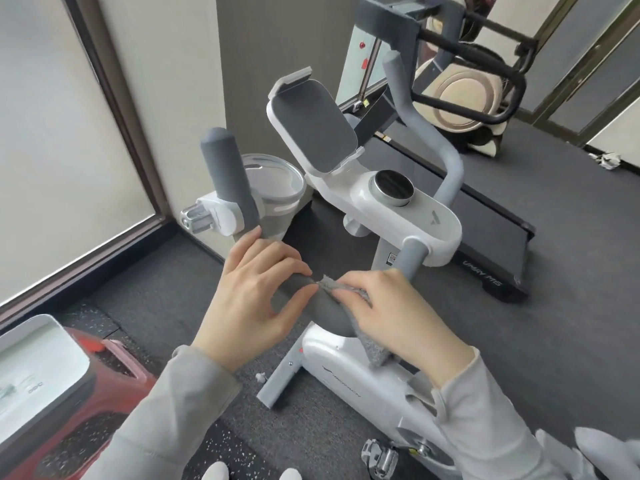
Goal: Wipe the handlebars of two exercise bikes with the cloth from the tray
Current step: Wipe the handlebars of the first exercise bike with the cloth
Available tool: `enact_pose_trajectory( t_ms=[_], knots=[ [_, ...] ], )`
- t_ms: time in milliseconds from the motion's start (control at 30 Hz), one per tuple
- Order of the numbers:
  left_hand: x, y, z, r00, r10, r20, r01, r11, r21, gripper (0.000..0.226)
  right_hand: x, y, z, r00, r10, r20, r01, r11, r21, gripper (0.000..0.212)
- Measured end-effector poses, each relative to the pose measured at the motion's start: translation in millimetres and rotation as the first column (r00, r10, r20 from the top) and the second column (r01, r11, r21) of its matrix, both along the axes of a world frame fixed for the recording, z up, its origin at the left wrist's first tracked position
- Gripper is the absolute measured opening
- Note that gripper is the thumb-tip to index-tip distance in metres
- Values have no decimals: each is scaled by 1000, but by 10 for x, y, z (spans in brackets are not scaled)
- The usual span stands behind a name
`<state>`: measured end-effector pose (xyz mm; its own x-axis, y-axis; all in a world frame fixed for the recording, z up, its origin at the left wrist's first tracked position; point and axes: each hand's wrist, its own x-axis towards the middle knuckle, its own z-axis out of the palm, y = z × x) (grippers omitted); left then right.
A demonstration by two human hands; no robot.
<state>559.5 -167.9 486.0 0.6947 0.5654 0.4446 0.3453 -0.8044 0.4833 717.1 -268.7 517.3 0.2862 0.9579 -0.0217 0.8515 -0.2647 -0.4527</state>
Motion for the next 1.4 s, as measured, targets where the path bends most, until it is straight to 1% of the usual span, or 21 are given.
enact_pose_trajectory(
  t_ms=[67,100,167,267,333,400,467,533,600,667,700,767,833,900,1033,1100,1167,1200,1333,1400],
  knots=[
    [-7,3,6,1000,-3,-6,3,1000,8,18,17,-101,-24,998,-6,63,4,999,39,22],
    [-7,6,7,1000,-7,-7,8,1000,12,18,30,-161,-47,995,-9,97,1,996,85,18],
    [-9,11,7,1000,-13,-4,13,1000,19,19,93,-280,-125,989,-44,140,10,973,231,12],
    [-2,15,1,1000,-13,0,13,1000,26,19,278,-410,-313,971,-171,165,67,864,499,18],
    [9,14,-5,1000,-11,-3,11,999,32,18,420,-432,-433,953,-272,132,139,782,608,22],
    [20,11,-9,1000,-8,-3,8,999,36,20,579,-418,-525,932,-356,64,222,702,677,23],
    [31,8,-9,1000,-3,-2,3,999,43,22,745,-392,-590,903,-429,15,285,625,727,19],
    [44,2,-13,1000,1,-4,-1,999,54,23,880,-366,-653,869,-494,-18,341,573,746,14],
    [52,-5,-13,1000,9,-3,-8,998,63,24,933,-322,-717,860,-507,-49,370,555,745,14],
    [60,-8,-10,1000,17,-3,-17,997,71,25,903,-266,-796,876,-473,-89,379,563,734,14],
    [63,-13,-8,1000,20,-7,-19,997,74,26,868,-243,-839,881,-454,-131,394,554,733,14],
    [69,-22,-2,1000,26,-11,-25,997,76,26,790,-203,-904,863,-422,-279,478,498,724,15],
    [74,-32,5,999,32,-11,-31,997,77,26,722,-196,-934,811,-361,-460,584,458,670,18],
    [78,-45,11,999,32,-10,-31,996,79,25,648,-217,-957,724,-294,-624,681,450,578,22],
    [79,-68,25,999,33,-20,-32,997,75,26,455,-282,-981,567,-189,-802,778,441,447,24],
    [83,-74,31,999,42,-26,-40,996,77,28,345,-314,-989,493,-134,-859,806,442,393,26],
    [88,-76,34,998,49,-29,-47,996,81,28,234,-339,-1007,406,-89,-910,832,449,327,25],
    [89,-79,35,998,52,-31,-49,995,84,29,178,-352,-1015,377,-77,-923,839,452,304,24],
    [95,-93,44,997,60,-40,-56,994,94,28,-28,-396,-1014,324,-53,-945,858,436,270,22],
    [88,-98,53,996,59,-60,-53,994,97,26,-130,-399,-1005,303,-50,-952,874,413,257,21]
  ],
)
